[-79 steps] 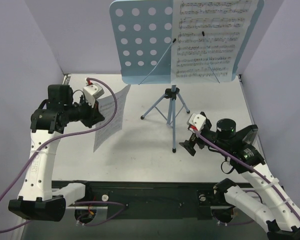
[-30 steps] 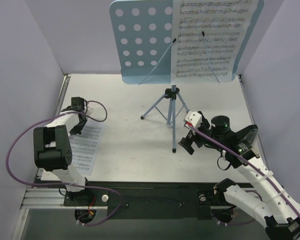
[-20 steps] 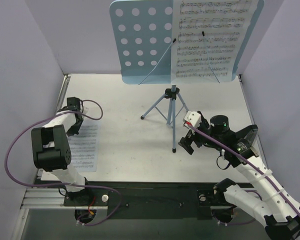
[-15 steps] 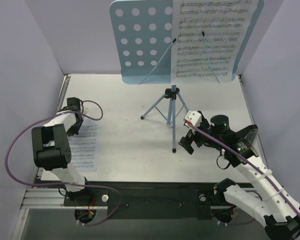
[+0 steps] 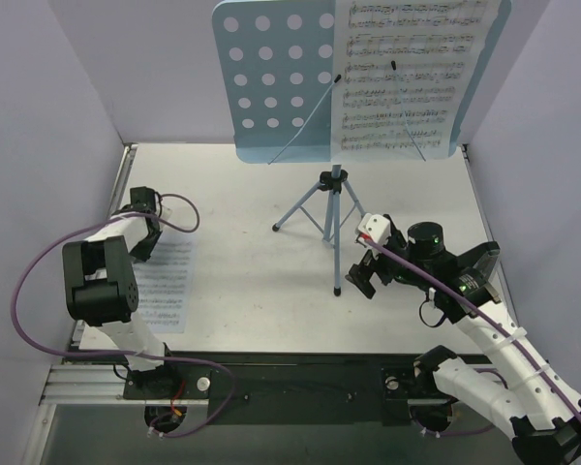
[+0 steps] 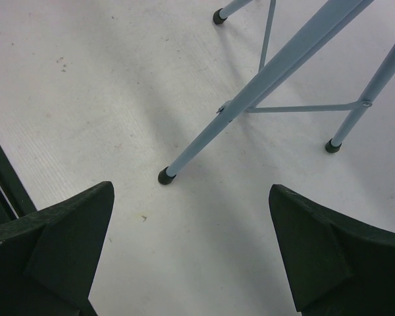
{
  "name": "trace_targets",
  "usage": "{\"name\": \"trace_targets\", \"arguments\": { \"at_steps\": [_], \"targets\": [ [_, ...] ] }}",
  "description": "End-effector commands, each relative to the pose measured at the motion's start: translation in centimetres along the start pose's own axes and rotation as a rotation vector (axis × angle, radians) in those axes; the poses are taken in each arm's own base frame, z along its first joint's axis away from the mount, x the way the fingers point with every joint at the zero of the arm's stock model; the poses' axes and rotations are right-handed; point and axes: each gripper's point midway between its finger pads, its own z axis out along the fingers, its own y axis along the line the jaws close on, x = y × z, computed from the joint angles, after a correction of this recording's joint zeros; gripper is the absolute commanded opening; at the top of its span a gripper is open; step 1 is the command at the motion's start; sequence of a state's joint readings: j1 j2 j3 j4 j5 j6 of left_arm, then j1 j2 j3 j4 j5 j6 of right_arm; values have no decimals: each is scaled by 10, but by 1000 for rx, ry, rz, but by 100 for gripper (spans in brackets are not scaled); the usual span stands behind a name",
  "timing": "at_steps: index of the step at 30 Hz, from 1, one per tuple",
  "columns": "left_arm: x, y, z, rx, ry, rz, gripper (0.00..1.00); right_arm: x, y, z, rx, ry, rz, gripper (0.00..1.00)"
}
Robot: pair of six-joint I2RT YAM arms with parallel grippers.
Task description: Pack up the instrument practice props
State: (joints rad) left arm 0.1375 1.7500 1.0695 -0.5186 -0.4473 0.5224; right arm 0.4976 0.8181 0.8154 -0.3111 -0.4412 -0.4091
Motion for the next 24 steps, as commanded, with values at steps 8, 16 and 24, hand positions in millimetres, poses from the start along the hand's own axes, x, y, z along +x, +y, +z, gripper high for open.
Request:
{"name": "trace_targets", "arguments": {
  "at_steps": [8,16,24],
  "targets": [
    [-16,29,-16,-83,-66,-34,62,-20,-2,-3,-12,-52,-6,98],
    [-24,42,-51,-74,-156,-104,67,-25,-8,6,-2,-57,25,98],
    [-17,19,-138,127,-446,-187,68,-36,-6,9,-54,-52,9,98]
  ]
}}
